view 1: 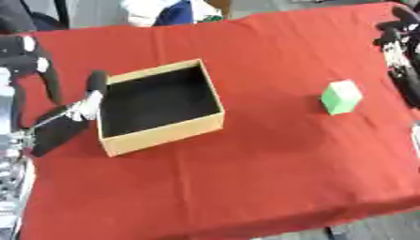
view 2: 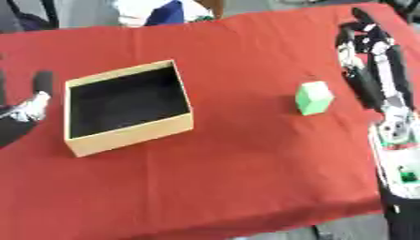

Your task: Pick up objects on the table and place them in the box.

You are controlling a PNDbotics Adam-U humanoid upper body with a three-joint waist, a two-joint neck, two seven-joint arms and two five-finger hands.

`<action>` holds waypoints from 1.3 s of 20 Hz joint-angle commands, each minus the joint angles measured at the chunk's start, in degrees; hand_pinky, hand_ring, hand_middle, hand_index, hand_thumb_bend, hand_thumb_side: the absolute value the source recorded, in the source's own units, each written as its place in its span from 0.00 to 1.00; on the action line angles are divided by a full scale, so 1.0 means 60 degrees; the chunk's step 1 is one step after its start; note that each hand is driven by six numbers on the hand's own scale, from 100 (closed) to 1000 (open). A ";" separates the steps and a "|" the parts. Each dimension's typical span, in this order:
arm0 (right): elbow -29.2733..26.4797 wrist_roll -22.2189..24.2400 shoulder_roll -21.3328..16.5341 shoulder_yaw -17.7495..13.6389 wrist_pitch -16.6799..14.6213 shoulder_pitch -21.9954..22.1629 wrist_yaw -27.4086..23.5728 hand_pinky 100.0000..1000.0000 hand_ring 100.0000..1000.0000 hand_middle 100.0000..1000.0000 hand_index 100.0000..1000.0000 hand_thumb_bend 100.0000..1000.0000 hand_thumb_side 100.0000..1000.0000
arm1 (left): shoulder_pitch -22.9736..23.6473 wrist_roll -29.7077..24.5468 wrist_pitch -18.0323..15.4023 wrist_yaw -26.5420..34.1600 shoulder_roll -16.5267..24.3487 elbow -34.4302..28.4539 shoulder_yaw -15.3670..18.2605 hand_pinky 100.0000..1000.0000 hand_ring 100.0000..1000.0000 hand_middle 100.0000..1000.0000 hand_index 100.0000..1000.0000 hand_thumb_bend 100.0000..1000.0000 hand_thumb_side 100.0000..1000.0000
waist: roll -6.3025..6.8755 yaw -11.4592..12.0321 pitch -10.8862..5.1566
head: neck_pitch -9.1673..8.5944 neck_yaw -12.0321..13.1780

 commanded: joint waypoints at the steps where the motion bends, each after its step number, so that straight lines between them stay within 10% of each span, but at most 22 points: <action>1: -0.0057 0.0288 -0.0119 -0.0027 -0.0017 -0.0088 -0.0136 0.70 0.72 0.78 1.00 0.00 1.00 | -0.0098 -0.0120 -0.0151 0.0123 0.0089 -0.0188 0.0108 0.46 0.20 0.18 0.10 0.33 0.13 | -0.0042 0.0007 -0.0100 | 0.0089 -0.0001; 6: -0.0056 0.0469 -0.0101 -0.0067 -0.0063 -0.0102 -0.0379 0.69 0.71 0.77 1.00 0.00 1.00 | -0.0097 -0.0098 -0.0212 0.0257 0.0087 -0.0188 0.0119 0.44 0.20 0.17 0.09 0.51 0.13 | -0.0049 0.0003 -0.0098 | 0.0094 -0.0003; 10: -0.0018 0.0561 -0.0108 -0.0072 -0.0224 -0.0105 -0.0835 0.69 0.71 0.77 1.00 0.00 1.00 | -0.0094 -0.0019 -0.0305 0.0235 0.0125 -0.0188 0.0112 0.45 0.20 0.20 0.27 0.57 0.16 | -0.0051 0.0000 -0.0093 | 0.0099 0.0000; 15: 0.0052 0.0832 -0.0490 -0.0184 -0.0551 -0.0168 -0.0564 0.72 0.75 0.83 1.00 0.22 0.71 | -0.0021 -0.0421 -0.0551 -0.0093 0.0255 -0.0188 -0.0076 0.51 0.26 0.27 0.42 0.50 0.11 | -0.0068 0.0005 -0.0092 | 0.0122 -0.0003; 26: 0.1669 0.2207 -0.2702 0.1048 -0.1503 -0.0163 0.0828 0.76 0.81 0.91 1.00 0.32 0.62 | 0.0557 -0.0692 -0.0480 0.0677 0.0265 -0.0188 0.0160 0.53 0.28 0.29 0.46 0.24 0.25 | -0.0257 0.0197 -0.0037 | 0.0125 -0.0261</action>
